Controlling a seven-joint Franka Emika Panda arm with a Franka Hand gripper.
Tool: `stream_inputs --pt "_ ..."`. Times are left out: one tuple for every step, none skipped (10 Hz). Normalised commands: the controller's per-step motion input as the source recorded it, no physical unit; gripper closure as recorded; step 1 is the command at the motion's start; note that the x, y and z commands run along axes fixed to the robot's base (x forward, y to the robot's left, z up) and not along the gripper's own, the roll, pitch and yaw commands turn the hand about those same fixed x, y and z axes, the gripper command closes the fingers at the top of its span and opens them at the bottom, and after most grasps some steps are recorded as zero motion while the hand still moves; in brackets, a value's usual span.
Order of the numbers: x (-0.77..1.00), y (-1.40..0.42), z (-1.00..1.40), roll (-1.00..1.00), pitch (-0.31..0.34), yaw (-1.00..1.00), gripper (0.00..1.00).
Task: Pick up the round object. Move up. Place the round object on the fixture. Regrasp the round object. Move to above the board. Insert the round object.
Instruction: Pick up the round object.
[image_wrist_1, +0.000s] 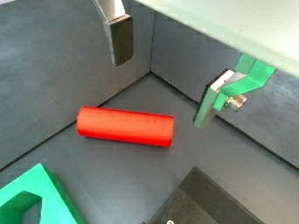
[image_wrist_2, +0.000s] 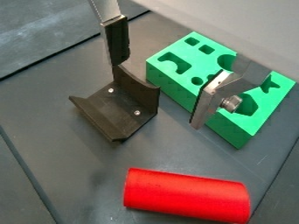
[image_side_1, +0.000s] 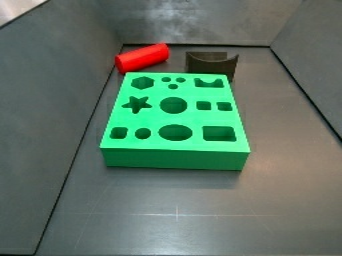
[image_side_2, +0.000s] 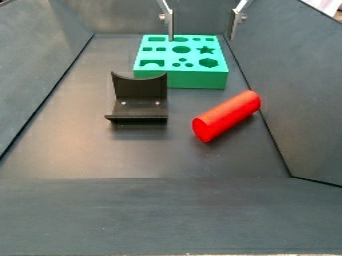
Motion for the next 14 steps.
stream_inputs --pt "-0.03 0.00 -0.01 -0.01 0.000 0.03 0.00" --pt "-0.34 0.20 -0.05 0.00 -0.044 -0.18 0.00" --pt "-0.56 0.14 -0.74 0.00 -0.083 -0.70 0.00" --pt "-0.29 0.14 -0.83 -0.02 -0.009 -0.91 0.00" --pt "-0.15 0.06 -0.99 -0.06 0.000 -0.98 0.00" --pt "-0.09 0.00 -0.97 -0.04 0.000 -1.00 0.00" --pt "0.00 0.00 -0.77 -0.08 0.000 -0.97 0.00" --pt "0.21 0.02 -0.65 -0.16 0.003 -0.80 0.00" --pt "0.26 0.00 -0.60 -0.18 0.019 -0.74 0.00" --pt "0.19 0.05 -0.62 -0.21 0.017 -0.75 0.00" --pt "-0.02 0.13 -0.68 -0.19 0.000 -0.70 0.00" --pt "-0.32 0.12 -0.65 -0.25 -0.046 -0.45 0.00" --pt "-0.01 0.14 -0.55 -0.28 -0.036 -0.41 0.00" --pt "0.00 0.20 -0.52 -0.29 0.000 -0.41 0.00"
